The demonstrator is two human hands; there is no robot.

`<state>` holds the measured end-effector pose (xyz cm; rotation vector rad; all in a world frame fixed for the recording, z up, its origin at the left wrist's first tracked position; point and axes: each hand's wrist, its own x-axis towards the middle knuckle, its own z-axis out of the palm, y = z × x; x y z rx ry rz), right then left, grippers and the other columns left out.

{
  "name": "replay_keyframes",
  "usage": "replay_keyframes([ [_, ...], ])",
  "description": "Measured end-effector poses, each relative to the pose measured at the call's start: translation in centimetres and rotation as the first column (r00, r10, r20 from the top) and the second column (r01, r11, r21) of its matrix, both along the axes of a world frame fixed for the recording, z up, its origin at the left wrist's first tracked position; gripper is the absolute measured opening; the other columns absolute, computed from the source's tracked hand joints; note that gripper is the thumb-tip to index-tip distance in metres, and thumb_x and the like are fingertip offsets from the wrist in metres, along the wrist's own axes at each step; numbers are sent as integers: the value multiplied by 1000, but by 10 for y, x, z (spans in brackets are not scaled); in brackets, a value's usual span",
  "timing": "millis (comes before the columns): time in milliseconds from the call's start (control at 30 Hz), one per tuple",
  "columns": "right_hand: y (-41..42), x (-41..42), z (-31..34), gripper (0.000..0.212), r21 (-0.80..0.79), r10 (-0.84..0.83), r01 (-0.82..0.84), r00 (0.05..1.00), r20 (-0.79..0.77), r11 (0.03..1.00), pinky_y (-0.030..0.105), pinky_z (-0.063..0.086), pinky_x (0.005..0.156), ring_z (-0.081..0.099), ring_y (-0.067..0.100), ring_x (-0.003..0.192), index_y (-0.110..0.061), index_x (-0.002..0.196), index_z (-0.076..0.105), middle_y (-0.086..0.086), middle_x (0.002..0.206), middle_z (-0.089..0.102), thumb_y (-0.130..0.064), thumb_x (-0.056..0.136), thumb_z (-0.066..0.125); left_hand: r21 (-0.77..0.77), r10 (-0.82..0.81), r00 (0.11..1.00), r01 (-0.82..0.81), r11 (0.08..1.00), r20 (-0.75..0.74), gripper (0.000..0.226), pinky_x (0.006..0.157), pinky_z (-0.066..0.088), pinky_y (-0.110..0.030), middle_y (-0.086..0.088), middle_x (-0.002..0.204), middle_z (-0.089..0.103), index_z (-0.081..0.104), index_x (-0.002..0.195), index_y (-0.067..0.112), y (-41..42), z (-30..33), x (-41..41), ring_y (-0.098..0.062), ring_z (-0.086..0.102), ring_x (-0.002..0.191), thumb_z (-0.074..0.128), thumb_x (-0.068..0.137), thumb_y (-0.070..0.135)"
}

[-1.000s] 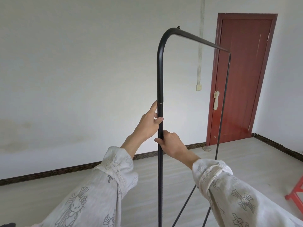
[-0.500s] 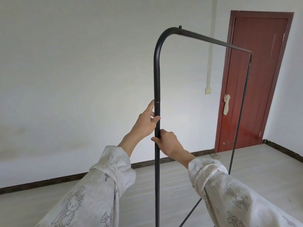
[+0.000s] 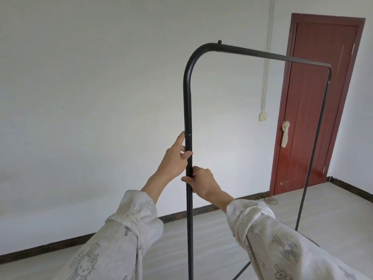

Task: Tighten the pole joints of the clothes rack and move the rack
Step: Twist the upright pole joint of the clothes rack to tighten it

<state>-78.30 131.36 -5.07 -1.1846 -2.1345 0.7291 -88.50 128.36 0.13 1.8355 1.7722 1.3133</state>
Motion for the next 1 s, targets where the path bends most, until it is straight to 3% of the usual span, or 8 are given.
replay_keyframes([
  [433,59,-120,0,28,-107,15,-29,990,-138,994,51,53,84,64,42,86,1,94,61,25,94,67,-26,83,62,43,205,979,-204,978,-5,61,95,46,-51,-9,113,63,19,145,32,56,-9,-108,-31,58,104,40,94,7],
  [567,75,-137,-1,22,-206,-30,-30,959,-283,978,45,55,84,66,36,80,-2,94,66,17,84,65,-20,85,60,48,238,971,-238,970,8,62,93,47,-51,-5,109,63,20,143,35,72,-9,-128,-31,58,100,37,92,4],
  [700,87,-148,7,22,-347,-85,-96,878,-471,933,32,56,79,65,30,77,4,98,64,28,100,68,-9,89,49,66,275,961,-275,959,5,62,92,48,-50,-5,107,63,23,140,39,81,-9,-147,-31,59,95,38,91,4],
  [767,91,-148,9,22,-374,-76,-122,878,-472,920,32,55,82,67,34,86,3,99,64,27,104,68,-7,90,47,70,286,958,-284,956,-13,60,93,47,-50,-7,112,61,23,141,37,84,-11,-149,-31,59,97,40,92,6],
  [867,95,-140,6,22,-386,-19,-172,896,-444,906,33,54,87,62,26,82,2,102,64,18,96,65,-8,91,47,97,317,948,-313,945,-25,56,91,48,-49,-8,118,59,24,142,33,85,-17,-144,-31,59,96,41,94,10],
  [1000,102,-113,-2,25,-302,76,-183,939,-335,936,38,50,87,57,22,82,-2,108,61,11,91,61,-14,90,50,296,432,902,-419,858,26,47,80,52,-45,-8,114,55,38,134,22,71,-33,-126,-23,56,83,40,91,4],
])
